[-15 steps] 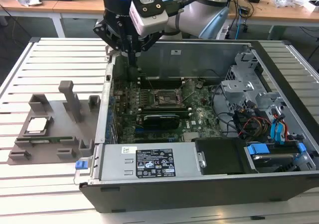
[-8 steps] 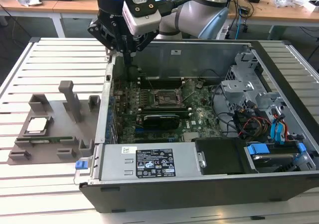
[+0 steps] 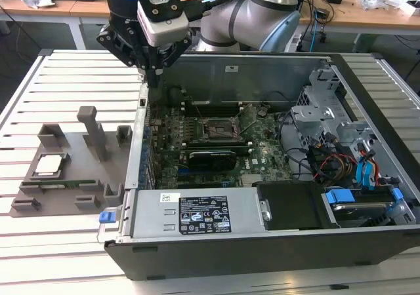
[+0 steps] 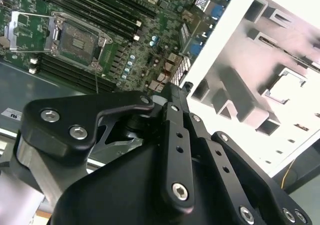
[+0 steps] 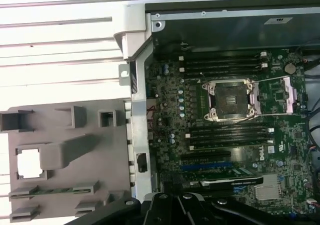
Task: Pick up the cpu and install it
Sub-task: 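Reach for the cpu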
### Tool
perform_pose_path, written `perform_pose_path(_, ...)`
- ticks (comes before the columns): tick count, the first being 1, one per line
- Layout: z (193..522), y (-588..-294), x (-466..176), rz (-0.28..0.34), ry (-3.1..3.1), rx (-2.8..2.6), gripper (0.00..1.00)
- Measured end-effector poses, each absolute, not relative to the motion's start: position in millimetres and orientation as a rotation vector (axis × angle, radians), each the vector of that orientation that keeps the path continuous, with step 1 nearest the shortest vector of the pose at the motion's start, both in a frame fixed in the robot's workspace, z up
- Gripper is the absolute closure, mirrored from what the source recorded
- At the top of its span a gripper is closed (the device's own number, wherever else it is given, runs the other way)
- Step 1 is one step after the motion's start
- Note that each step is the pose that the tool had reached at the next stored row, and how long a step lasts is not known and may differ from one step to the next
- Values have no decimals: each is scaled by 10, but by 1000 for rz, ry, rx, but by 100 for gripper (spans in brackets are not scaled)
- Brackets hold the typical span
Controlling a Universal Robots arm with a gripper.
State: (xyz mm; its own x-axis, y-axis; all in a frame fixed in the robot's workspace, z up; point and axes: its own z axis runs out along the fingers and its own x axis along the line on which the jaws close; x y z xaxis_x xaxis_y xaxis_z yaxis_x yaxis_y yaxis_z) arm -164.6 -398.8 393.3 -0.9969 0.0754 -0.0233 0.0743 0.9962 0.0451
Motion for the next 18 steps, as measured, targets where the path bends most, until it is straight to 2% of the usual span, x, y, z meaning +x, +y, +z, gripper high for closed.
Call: perform_pose_path(18,3933,-3989,-2024,69,3114,117,89)
